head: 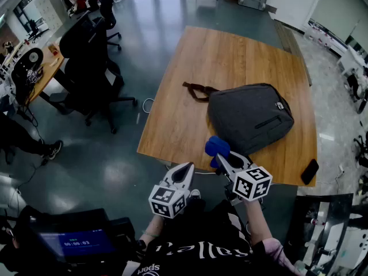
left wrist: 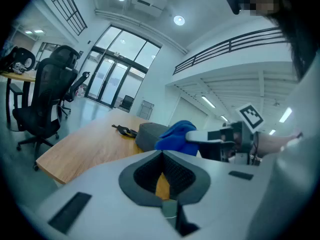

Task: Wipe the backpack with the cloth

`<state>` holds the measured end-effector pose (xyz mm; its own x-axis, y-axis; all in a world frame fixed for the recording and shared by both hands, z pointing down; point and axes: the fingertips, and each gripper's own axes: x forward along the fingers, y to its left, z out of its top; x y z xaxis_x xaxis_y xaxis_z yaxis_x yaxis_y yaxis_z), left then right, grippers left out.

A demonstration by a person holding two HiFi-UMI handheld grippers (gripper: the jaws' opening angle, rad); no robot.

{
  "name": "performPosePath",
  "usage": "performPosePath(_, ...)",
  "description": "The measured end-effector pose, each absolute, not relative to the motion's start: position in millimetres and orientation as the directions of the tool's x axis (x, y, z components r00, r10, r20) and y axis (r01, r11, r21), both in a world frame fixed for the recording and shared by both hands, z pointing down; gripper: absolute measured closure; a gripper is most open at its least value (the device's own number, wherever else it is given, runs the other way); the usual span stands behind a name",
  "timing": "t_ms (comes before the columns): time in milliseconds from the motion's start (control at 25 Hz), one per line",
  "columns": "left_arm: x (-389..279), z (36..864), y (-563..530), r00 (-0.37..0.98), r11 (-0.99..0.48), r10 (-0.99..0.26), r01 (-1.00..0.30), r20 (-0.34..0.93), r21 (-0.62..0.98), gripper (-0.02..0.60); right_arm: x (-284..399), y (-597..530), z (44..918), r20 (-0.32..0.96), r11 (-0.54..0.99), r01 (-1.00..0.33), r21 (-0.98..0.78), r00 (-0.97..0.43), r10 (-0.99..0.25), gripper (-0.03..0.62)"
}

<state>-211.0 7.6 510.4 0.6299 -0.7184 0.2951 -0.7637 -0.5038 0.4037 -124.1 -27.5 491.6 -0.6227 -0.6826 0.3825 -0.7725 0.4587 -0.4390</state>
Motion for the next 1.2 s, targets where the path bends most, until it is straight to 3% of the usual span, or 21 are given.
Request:
performPosePath(400,-227,516,5,0.594,-0.448,-0.749,-0.781,0.294,0.435,0.583,-152,-188,479,0.371,0.386,-0.814,-0.434,-0.552,-0.747,0.528)
performPosePath(560,-250,520,2,0.558,-0.405,-0.774,-0.800,0.299,0.444,0.583,-147,-228,502,0.453,0.279,-0.877,-0.390,-0.447,-0.772,0.528)
performPosePath(880,-263,533,3,0.517,-0.355,-0.789,-0.824,0.331,0.442,0.583,-124,-190,513,0.482,0.285,-0.886,-0.366,-0.442,-0.756,0.528)
performPosePath(1200,-234,522,-4,0.560,-0.416,-0.766,-0.806,0.316,0.421,0.583,-114,-101,514,0.499,0.365,-0.854,-0.372,-0.515,-0.697,0.528)
